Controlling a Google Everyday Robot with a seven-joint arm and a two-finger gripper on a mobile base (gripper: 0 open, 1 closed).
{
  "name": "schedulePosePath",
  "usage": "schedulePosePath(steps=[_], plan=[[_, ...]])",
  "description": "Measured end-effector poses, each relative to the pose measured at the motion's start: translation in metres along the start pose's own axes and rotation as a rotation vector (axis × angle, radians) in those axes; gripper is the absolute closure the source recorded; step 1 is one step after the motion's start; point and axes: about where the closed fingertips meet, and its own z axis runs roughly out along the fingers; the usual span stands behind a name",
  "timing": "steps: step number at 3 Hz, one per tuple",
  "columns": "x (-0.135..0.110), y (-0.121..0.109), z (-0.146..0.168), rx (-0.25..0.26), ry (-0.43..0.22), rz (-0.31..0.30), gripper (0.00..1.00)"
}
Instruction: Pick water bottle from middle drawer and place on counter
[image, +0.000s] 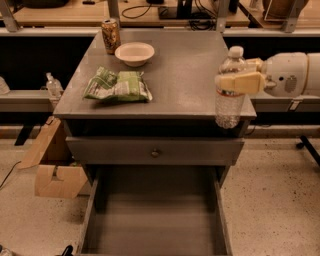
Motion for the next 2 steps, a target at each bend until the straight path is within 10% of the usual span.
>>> schedulePosePath(steps=[2], plan=[[-0.074, -0.094, 0.021, 0.138, -0.113, 0.035, 1.0]])
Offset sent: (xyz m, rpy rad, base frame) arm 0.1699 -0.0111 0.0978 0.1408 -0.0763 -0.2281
